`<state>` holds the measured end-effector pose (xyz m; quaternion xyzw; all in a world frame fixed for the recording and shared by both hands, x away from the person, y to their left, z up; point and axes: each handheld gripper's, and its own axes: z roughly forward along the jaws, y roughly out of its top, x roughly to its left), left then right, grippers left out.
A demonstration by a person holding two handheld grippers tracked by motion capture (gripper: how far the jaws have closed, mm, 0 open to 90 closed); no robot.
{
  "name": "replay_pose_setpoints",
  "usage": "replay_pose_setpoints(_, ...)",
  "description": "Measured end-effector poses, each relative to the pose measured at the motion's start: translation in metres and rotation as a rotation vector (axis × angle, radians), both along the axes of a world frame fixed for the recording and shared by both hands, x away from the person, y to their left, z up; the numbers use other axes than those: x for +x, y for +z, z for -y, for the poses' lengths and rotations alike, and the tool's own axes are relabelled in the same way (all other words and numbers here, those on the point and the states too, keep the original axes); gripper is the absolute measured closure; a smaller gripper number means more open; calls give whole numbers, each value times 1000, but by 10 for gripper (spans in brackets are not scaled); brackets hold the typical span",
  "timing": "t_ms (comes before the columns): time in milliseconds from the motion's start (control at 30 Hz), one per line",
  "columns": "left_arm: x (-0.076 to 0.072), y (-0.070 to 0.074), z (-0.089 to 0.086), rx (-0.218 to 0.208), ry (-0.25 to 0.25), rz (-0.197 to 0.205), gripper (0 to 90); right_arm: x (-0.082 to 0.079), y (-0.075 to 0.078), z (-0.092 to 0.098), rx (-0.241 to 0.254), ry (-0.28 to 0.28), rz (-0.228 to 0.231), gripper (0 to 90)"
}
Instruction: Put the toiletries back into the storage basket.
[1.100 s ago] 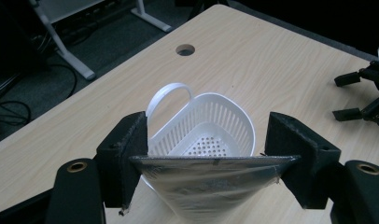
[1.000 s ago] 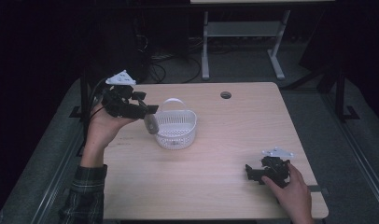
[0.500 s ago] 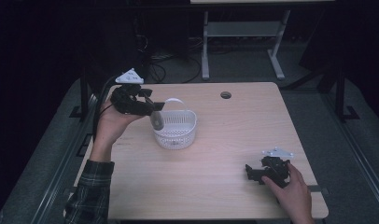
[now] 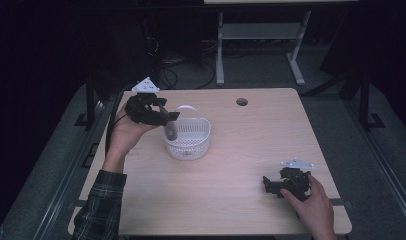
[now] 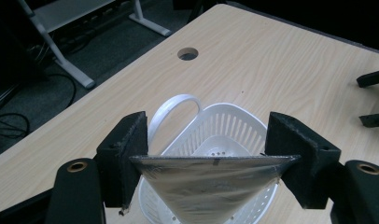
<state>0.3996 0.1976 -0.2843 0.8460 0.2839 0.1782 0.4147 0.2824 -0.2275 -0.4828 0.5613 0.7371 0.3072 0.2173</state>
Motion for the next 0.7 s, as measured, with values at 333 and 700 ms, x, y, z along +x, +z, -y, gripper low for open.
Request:
replay_pose_setpoints(333,5,-14,2,15,7,-14,296,0,0,0,0,0,0,0)
replay_pose_setpoints(700,10,-28,6,44,12,-25,296,0,0,0,0,0,0,0)
